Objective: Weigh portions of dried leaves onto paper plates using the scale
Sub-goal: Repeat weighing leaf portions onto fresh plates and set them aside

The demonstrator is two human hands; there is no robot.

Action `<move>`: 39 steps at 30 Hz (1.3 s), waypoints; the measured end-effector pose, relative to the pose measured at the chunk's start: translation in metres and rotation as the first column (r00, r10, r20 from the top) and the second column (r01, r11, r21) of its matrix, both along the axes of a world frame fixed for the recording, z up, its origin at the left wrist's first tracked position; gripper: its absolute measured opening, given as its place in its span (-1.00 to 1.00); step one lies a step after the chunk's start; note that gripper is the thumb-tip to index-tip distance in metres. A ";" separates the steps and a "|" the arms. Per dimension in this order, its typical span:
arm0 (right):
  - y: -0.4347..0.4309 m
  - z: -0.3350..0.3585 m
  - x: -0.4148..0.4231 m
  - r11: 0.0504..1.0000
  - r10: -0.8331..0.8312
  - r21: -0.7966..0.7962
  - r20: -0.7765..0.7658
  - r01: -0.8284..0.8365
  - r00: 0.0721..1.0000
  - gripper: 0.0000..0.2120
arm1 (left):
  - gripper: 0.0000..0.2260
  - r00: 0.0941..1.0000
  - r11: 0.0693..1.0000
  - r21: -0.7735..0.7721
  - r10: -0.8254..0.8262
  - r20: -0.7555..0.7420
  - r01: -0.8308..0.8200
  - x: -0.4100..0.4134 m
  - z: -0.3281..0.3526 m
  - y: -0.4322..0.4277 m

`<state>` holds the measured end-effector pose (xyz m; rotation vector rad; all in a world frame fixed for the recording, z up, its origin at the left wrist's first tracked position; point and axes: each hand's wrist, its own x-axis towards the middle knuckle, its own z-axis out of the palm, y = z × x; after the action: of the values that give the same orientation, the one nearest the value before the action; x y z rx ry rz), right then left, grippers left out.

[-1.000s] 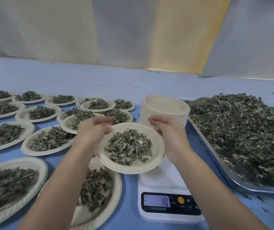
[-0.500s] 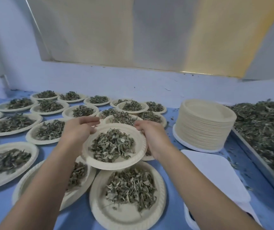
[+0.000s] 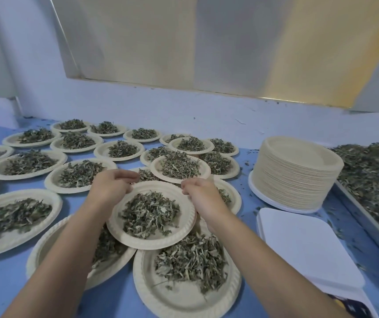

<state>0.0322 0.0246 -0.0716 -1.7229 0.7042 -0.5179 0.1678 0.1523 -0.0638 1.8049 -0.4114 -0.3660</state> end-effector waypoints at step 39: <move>-0.051 0.035 -0.103 0.711 -0.200 -0.660 0.138 0.241 0.970 -0.82 | -0.73 0.954 0.862 -0.421 -0.297 0.035 0.283 -0.145 0.061 -0.119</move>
<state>-0.0706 -0.0260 -0.0364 -2.2990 0.7349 -1.0941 0.0226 0.0330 -0.0031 1.3109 -0.6905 -0.4739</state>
